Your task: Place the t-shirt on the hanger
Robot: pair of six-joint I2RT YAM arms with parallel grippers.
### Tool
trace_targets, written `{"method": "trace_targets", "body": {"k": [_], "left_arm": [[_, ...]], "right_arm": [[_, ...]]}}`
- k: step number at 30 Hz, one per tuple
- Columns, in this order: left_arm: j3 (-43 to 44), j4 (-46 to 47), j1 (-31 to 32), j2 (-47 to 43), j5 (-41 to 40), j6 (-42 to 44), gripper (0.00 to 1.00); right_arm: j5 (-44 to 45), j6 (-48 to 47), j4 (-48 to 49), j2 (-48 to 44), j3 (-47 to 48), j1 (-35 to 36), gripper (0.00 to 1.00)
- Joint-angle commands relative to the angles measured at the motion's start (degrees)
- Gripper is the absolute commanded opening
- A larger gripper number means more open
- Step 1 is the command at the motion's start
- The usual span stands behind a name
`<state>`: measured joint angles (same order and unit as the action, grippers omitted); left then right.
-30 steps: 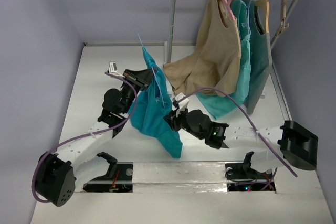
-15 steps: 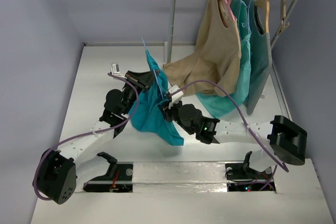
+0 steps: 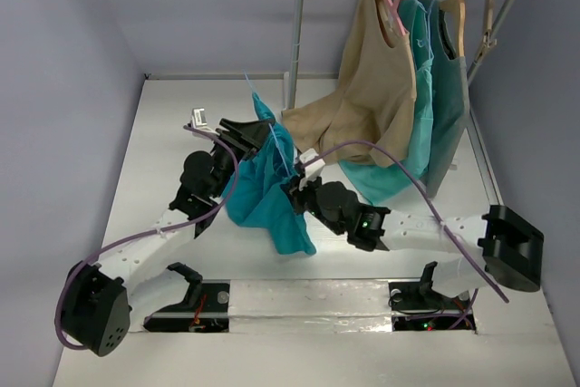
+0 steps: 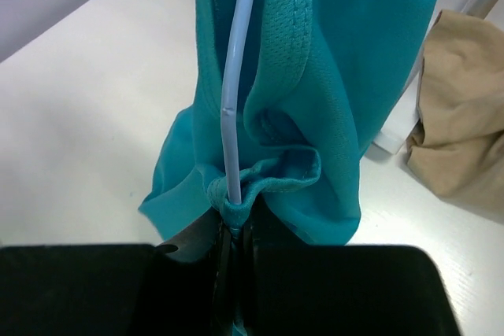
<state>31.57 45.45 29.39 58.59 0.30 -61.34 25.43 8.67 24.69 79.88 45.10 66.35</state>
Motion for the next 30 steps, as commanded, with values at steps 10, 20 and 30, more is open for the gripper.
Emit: {"method": "trace_targets", "body": {"k": [10,20,30], "left_arm": [[6.5,-2.0,-0.8,2.1,-2.7,7.1,0.45],[8.7,-2.4,-1.3,4.8,-2.4,8.3,0.21],[10.6,-7.5,-2.0,3.5,-5.7,11.7,0.03]], "right_arm": [[-5.7,5.7,-3.4,-11.3,-6.3,-0.2,0.00],[-6.6,6.0,-3.9,-12.2,-7.0,-0.2,0.00],[-6.1,7.0,-6.8,-15.1,-8.6,-0.2,0.00]]}}
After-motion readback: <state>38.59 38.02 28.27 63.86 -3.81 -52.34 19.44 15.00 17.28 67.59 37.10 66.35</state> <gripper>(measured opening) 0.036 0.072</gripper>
